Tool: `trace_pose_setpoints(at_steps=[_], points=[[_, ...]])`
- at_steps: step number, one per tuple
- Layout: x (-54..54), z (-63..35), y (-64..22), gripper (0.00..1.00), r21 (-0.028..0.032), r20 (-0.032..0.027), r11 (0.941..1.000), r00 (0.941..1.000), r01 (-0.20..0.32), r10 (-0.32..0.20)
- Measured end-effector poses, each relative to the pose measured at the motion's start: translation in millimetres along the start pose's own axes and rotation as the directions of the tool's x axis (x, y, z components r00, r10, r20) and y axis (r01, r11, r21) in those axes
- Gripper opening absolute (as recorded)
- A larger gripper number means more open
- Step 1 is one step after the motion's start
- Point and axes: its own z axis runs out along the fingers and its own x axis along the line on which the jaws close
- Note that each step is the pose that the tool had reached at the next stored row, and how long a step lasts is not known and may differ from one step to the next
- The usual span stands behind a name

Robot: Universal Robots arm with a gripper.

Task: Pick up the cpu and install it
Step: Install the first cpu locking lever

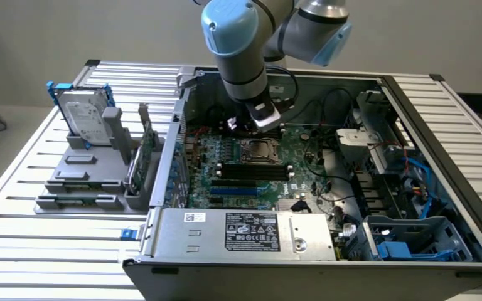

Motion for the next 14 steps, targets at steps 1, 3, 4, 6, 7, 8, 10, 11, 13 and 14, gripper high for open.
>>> trace_pose_setpoints(at_steps=[1,3,4,6,7,8,10,11,13,14], points=[[0.1,0.1,-0.2,0.11,-0.0007,0.0002,1.0000,1.0000,-0.003,0.003],[0.2,0.1,-0.6,0.11,-0.0023,0.0004,1.0000,1.0000,-0.008,0.008],[0.3,0.2,-0.8,0.11,-0.0031,0.0002,0.9999,0.9999,-0.010,0.010],[0.6,0.3,-1.1,0.11,-0.0045,-0.0004,0.9999,0.9999,-0.014,0.014],[0.8,0.4,-1.1,0.11,-0.0051,-0.0008,0.9999,0.9999,-0.016,0.016],[1.0,0.5,-1.2,0.11,-0.0057,-0.0011,0.9998,0.9998,-0.018,0.018],[1.5,0.6,-1.0,0.11,-0.0068,-0.0015,0.9998,0.9998,-0.021,0.021],[1.8,0.8,-0.9,0.11,-0.0072,-0.0016,0.9997,0.9997,-0.022,0.022],[2.3,0.9,-0.7,0.11,-0.0075,-0.0012,0.9997,0.9997,-0.025,0.025],[2.4,1.0,-0.6,0.11,-0.0076,-0.0008,0.9996,0.9997,-0.025,0.025]])
